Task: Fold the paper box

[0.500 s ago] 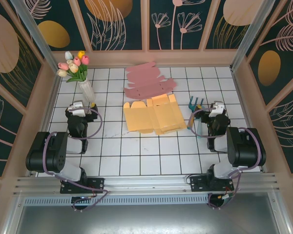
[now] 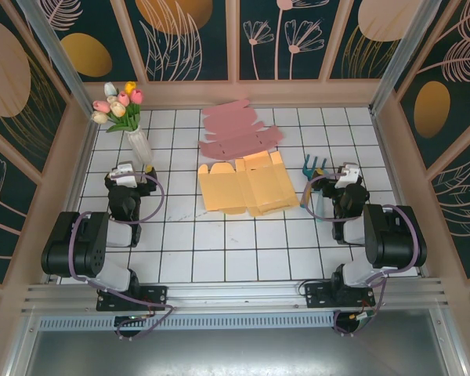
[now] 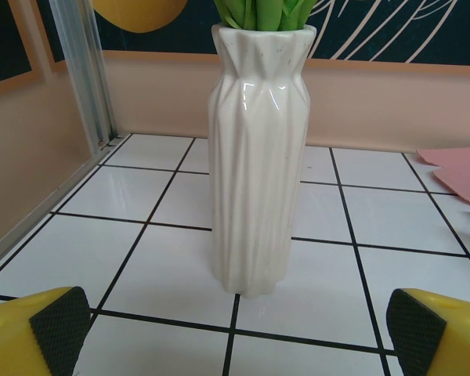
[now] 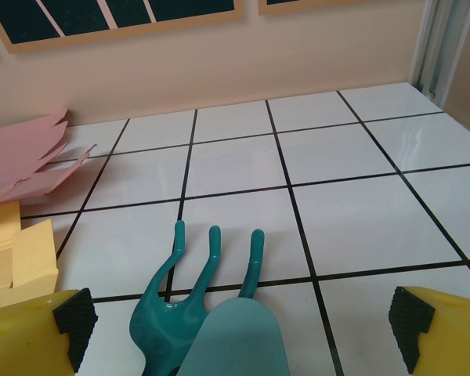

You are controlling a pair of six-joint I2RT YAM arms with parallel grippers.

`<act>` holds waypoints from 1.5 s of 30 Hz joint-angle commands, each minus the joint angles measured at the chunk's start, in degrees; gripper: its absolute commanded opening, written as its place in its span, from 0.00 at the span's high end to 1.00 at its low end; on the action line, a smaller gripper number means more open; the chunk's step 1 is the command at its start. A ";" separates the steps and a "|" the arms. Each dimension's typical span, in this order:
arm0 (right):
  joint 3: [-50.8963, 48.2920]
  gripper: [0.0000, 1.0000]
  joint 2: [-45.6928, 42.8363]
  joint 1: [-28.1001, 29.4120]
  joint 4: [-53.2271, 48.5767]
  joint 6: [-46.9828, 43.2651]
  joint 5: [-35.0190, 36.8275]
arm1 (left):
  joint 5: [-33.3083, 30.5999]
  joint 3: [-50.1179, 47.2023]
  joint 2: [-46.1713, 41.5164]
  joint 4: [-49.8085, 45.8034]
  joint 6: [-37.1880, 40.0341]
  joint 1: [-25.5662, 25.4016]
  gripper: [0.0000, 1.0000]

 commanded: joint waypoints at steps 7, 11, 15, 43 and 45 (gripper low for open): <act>0.85 0.01 -0.07 0.02 0.95 0.65 0.52 | 0.28 -0.35 -0.47 1.60 -0.24 0.05 0.01; 0.86 0.01 -0.04 0.00 0.95 0.63 0.47 | 0.29 -0.40 -0.43 1.60 -0.21 -0.01 0.01; 0.85 0.01 -0.02 -0.07 0.91 0.63 0.47 | 0.28 -0.34 -0.43 1.60 -0.19 0.04 0.01; 1.49 0.01 -1.31 1.54 -1.19 -0.77 2.08 | 0.69 -0.06 -0.38 1.16 -0.62 0.42 0.01; 2.24 0.01 -4.06 2.56 -4.82 -1.29 3.85 | 0.74 0.12 -0.25 0.91 -0.65 0.40 0.01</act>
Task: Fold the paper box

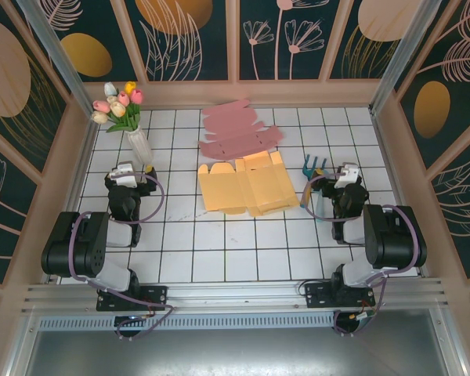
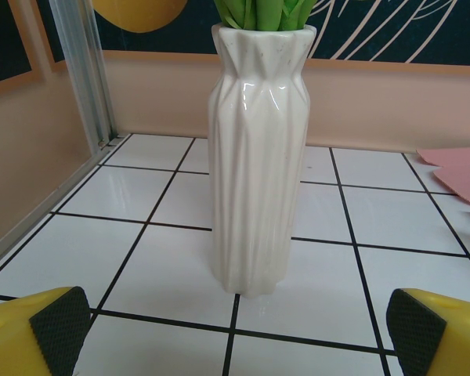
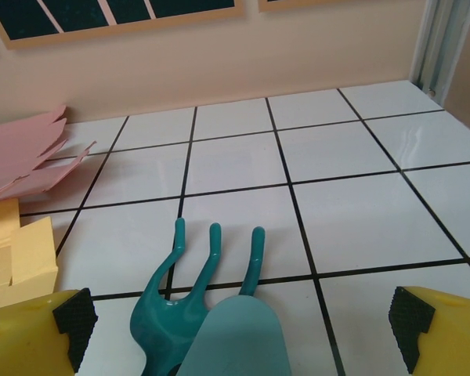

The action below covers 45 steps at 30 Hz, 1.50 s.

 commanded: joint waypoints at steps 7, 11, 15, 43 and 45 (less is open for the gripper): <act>9.42 0.01 -12.66 12.04 -21.95 -0.90 21.13 | 0.98 -0.03 -0.38 1.02 -0.72 0.58 0.01; 14.27 0.01 -21.37 14.29 -35.74 6.32 21.02 | 2.55 0.22 -0.56 0.45 -0.23 0.57 0.01; 20.18 0.01 -25.73 15.11 -48.73 12.32 20.00 | 5.49 0.11 -7.62 -4.63 0.80 0.58 0.01; 31.74 0.01 2.13 35.28 -46.01 19.89 8.17 | 4.56 8.89 -18.31 -34.79 -35.08 -13.67 0.01; 35.05 0.01 6.46 35.36 -46.63 19.04 7.48 | 4.38 8.98 -16.35 -32.27 -35.27 -13.84 0.01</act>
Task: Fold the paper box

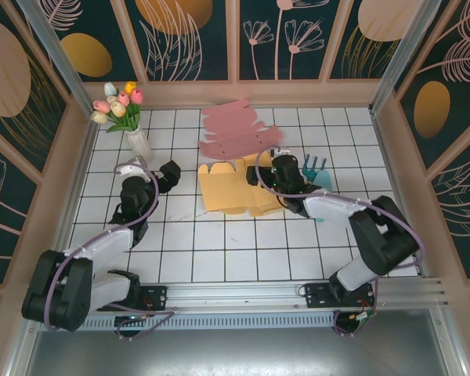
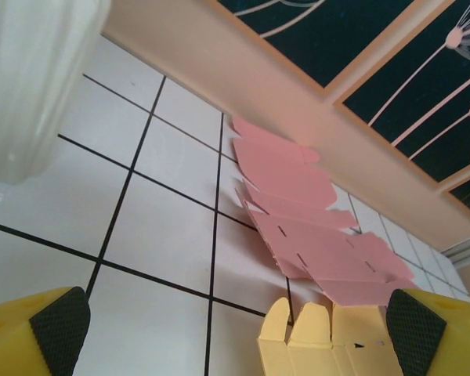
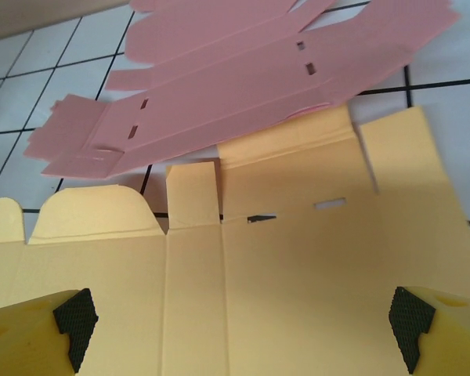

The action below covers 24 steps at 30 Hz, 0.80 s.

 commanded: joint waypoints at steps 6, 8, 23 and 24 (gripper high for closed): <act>9.05 0.01 11.07 2.56 2.16 -4.53 -4.20 | 1.14 3.11 6.14 2.67 1.41 -0.74 0.01; 8.80 0.01 11.65 3.19 3.04 -4.99 -4.27 | 2.62 4.14 7.93 2.15 -1.23 -0.77 0.01; 11.03 0.01 17.65 8.35 -0.09 -11.40 -5.27 | -0.51 6.65 12.79 -0.86 -5.70 -0.76 0.01; 11.07 0.01 17.88 8.69 -0.79 -11.97 -5.11 | -0.37 6.56 12.77 -0.86 -5.65 -0.72 0.01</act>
